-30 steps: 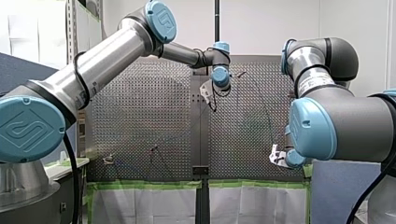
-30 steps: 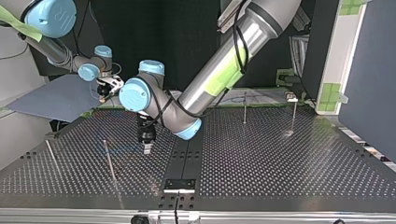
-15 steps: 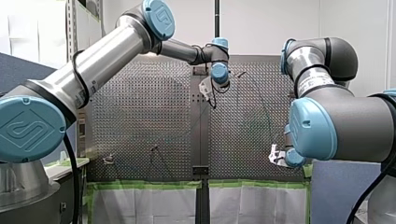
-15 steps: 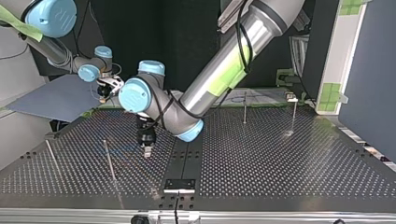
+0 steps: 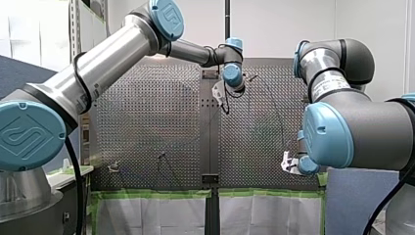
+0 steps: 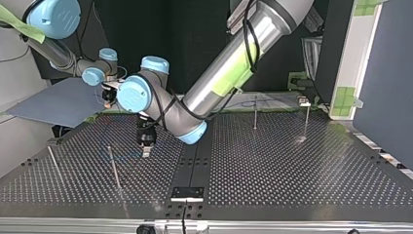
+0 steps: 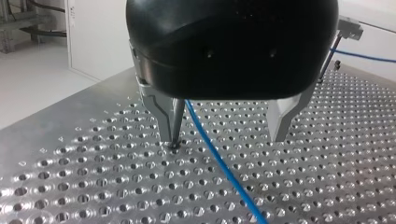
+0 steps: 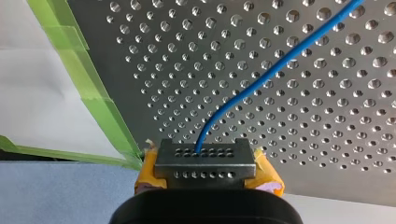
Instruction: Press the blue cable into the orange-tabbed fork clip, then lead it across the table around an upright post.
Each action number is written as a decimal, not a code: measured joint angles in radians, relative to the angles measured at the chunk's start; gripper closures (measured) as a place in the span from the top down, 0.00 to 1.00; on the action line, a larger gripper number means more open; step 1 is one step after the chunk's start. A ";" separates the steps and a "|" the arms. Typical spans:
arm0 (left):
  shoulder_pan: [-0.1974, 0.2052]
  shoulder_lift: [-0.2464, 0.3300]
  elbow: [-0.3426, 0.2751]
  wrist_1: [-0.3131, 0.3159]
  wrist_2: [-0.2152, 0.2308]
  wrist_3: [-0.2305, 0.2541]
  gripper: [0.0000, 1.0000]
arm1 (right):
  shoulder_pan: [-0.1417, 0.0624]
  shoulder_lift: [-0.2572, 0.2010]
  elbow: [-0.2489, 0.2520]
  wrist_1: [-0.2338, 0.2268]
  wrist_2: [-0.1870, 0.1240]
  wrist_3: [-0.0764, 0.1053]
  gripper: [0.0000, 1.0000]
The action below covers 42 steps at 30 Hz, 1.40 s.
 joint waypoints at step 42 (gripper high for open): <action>-0.119 0.073 0.000 -0.076 -0.094 0.136 0.98 | 0.000 -0.004 0.000 0.006 -0.001 0.002 0.00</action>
